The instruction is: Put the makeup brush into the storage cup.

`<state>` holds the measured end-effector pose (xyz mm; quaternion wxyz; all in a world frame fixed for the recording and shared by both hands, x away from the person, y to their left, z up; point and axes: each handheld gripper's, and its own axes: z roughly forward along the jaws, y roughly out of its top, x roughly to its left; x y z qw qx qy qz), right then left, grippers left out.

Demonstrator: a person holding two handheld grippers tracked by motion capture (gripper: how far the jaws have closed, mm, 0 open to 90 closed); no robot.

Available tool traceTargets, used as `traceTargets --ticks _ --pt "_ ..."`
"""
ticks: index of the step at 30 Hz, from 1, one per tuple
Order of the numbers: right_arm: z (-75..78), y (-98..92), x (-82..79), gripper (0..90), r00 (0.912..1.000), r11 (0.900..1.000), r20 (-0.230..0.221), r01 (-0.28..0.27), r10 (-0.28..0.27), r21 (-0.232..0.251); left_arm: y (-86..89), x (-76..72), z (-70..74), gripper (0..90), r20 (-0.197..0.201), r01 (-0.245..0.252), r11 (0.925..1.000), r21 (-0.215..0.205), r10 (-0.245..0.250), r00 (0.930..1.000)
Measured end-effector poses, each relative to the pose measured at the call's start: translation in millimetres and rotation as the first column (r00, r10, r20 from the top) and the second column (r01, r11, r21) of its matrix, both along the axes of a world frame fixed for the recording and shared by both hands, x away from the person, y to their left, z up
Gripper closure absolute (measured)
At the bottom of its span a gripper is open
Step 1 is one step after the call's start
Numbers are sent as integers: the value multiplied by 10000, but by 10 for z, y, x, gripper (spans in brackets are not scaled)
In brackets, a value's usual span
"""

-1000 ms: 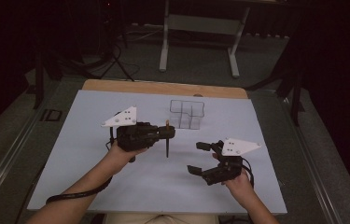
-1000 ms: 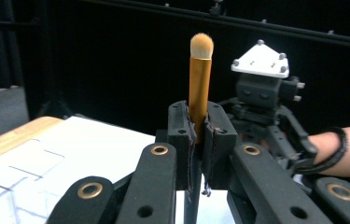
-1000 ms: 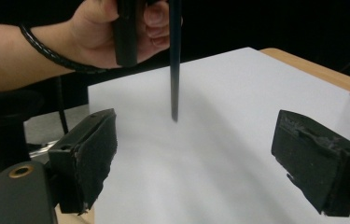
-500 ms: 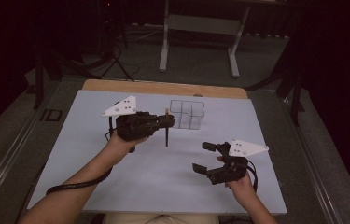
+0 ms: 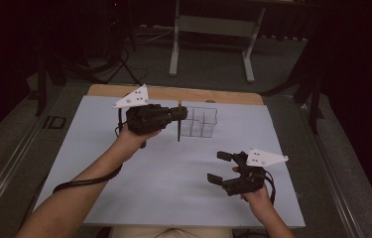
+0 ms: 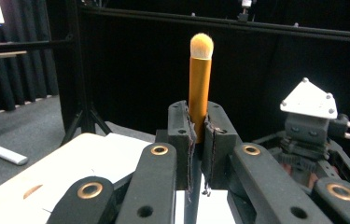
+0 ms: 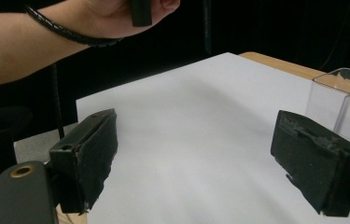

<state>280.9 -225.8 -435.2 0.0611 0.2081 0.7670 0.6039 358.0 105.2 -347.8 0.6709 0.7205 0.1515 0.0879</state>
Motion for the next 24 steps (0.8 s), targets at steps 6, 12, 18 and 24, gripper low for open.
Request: traceTargets --ticks 6,12,18,24 --pt "-6 -3 0 149 10000 10000 83 -20 21 -56 -17 89 70 846 156 -200 9997 128 198 9997" --pt "-10 -4 -1 149 10000 9999 84 1 0 -116 -27 206 134 846 303 -580 9983 85 578 9979" --pt "1 -23 6 149 9997 9999 239 74 -72 -107 -55 298 194 846 490 -906 9957 172 897 9948" --pt "-4 -25 4 149 9995 10000 299 81 -79 -53 -67 399 229 846 571 -1142 9933 202 1129 9920"
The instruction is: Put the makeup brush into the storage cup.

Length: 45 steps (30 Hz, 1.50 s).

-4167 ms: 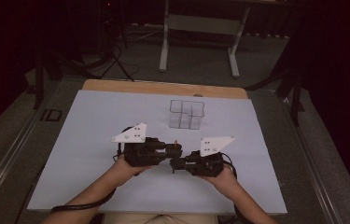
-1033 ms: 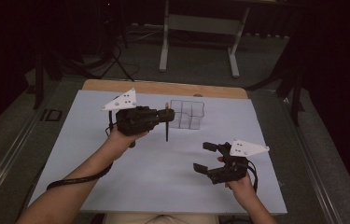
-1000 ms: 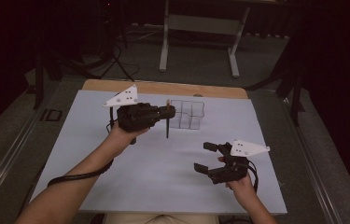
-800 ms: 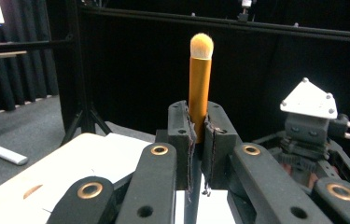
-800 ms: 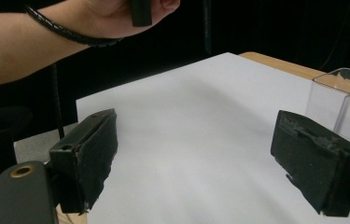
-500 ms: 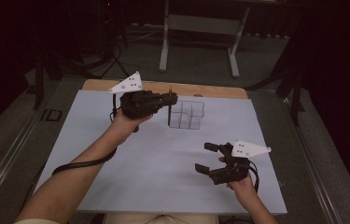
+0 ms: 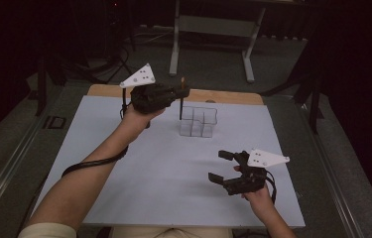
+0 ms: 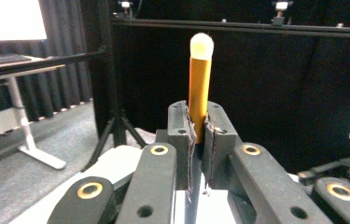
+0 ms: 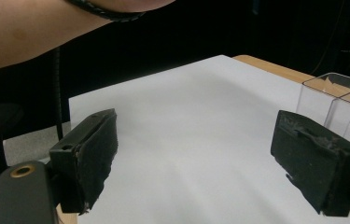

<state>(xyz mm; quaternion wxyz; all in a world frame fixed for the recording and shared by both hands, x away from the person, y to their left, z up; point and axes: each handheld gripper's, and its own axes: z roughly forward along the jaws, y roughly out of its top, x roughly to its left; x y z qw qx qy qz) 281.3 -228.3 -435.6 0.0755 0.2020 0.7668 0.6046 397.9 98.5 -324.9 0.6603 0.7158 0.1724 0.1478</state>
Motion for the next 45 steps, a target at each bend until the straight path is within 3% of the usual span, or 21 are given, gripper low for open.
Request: traceTargets --ticks 5,22,30,31,33,36,38,45 --pt "0 5 -4 148 10000 10000 45 -50 51 -22 -28 67 -10 846 131 -234 9996 130 233 9996" --pt "23 -5 -43 149 9996 9998 215 -207 207 -2 -193 462 -39 846 -45 -733 9970 -257 732 9973" --pt "17 -17 -41 149 9996 9997 146 -232 232 8 -216 586 -157 846 -66 -906 9951 -395 904 9959" --pt "16 -16 -41 149 9996 9997 146 -234 234 -4 -210 612 -181 845 -227 -896 9949 -463 887 9958" --pt "15 -12 -43 149 9996 9997 148 -239 240 -18 -211 635 -220 846 -95 -1012 9939 -448 1009 9949" --pt "18 -13 -44 149 9996 9997 159 -233 233 -10 -212 666 -271 845 -272 -1106 9925 -517 1093 9936" --pt "17 -17 -41 149 9996 9997 125 -256 255 16 -218 673 -290 845 -118 -1162 9922 -441 1158 9932" --pt "15 -18 -43 151 9995 9996 132 -274 274 -13 -260 739 -407 845 -311 -1180 9926 -303 1170 9926"
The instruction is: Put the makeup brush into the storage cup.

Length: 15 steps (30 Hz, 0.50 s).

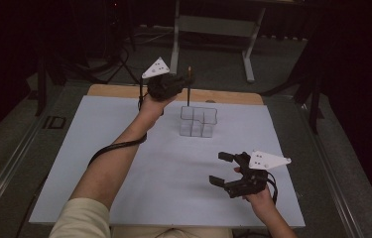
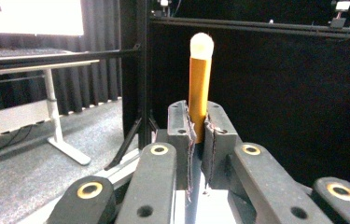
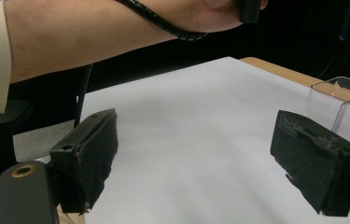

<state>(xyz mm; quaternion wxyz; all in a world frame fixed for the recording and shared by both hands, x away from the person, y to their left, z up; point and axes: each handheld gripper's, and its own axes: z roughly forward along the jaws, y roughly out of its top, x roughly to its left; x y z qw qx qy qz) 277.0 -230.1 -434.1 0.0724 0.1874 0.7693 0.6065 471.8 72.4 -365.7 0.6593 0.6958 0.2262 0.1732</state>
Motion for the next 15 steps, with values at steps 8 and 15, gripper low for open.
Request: traceTargets --ticks 8,15 --pt "-7 8 1 151 10000 10000 -54 -66 66 -27 -2 59 -141 844 -324 -100 9999 -25 99 9994" --pt "-10 12 3 151 9999 9999 -66 -102 102 -20 -22 84 -266 843 -499 -215 9998 -4 214 9985"
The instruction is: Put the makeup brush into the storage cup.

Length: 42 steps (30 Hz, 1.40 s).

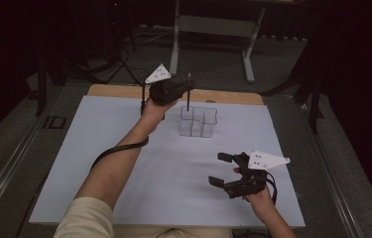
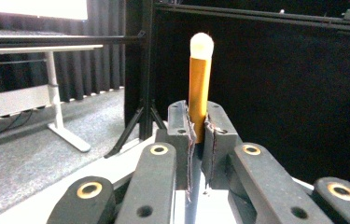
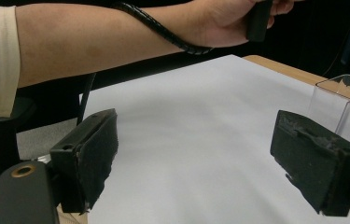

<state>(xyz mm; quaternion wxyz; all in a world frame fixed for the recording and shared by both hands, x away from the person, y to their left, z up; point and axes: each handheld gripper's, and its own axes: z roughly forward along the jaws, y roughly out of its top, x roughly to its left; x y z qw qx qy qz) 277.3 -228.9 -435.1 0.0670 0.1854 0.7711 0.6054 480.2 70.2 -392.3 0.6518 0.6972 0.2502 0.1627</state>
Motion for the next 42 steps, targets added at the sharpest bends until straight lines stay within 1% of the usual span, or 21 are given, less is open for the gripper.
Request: traceTargets --ticks 4,7,8,9,12,14,15,17,18,19,20,21,23,26,27,30,31,37,39,41,42 --pt "2 -1 -1 151 10000 10000 19 -21 21 -3 -21 16 -55 843 -115 -45 9999 118 46 9999" --pt "4 -3 -3 152 10000 10000 0 -6 6 10 -43 13 -78 843 -59 -80 9997 223 82 9999" --pt "5 -4 -4 151 10000 10000 -15 -9 9 13 -44 11 -81 843 -6 -192 9994 272 193 9998" --pt "7 -4 -4 152 10000 10000 23 -12 12 -6 -44 15 -86 843 -51 -206 9996 174 207 9998" --pt "8 -3 -6 152 10000 10000 20 -31 31 -9 -45 19 -103 842 -98 -277 9994 219 279 9996" --pt "1 4 -4 152 10000 10000 -12 -63 63 -16 -40 21 -125 840 -87 -433 9989 198 435 9990" --pt "2 7 -6 152 10000 10000 -12 -63 63 -46 -42 31 -144 839 -157 -502 9984 278 506 9986" --pt "2 10 -9 152 10000 9999 2 -83 83 -71 -41 38 -151 832 -206 -478 9984 307 484 9986" --pt "2 10 -9 152 10000 9999 2 -83 83 -71 -42 45 -156 832 -320 -430 9987 278 439 9985" --pt "3 9 -10 152 10000 9999 27 -81 81 -88 -47 57 -154 728 -526 -412 9985 358 430 9977" --pt "4 8 -10 152 10000 9999 16 -85 85 -87 -47 57 -154 638 -526 -412 9985 358 430 9977" --pt "4 6 -8 152 10000 9999 13 -83 84 -84 -51 56 -154 588 -514 -551 9975 443 574 9970" --pt "3 3 -5 152 10000 10000 11 -75 75 -64 -49 43 -144 504 -486 -636 9968 487 660 9966" --pt "2 1 -3 152 10000 10000 6 -63 63 -61 -38 28 -130 470 -586 -693 9968 397 716 9957" --pt "4 2 -3 152 10000 10000 1 -48 48 -67 -28 11 -116 469 -610 -684 9972 302 701 9957" --pt "5 4 -4 152 10000 10000 8 -46 46 -79 -22 -4 -109 469 -578 -642 9975 312 659 9962" --pt "4 5 -3 152 10000 9999 16 -38 38 -97 -16 -36 -106 465 -632 -563 9983 162 572 9964" --pt "-3 8 6 152 10000 9999 9 -31 31 -104 13 -120 -113 449 -733 -419 9991 87 424 9964" --pt "-3 9 6 152 10000 9999 12 -12 12 -118 31 -150 -105 449 -819 -286 9996 -41 281 9962" --pt "-3 9 7 152 10000 9999 5 -16 16 -112 34 -165 -99 429 -799 -324 9995 15 324 9963" --pt "-5 11 9 152 10000 9999 -6 5 -5 -129 54 -202 -84 429 -771 -233 9997 -20 231 9968"
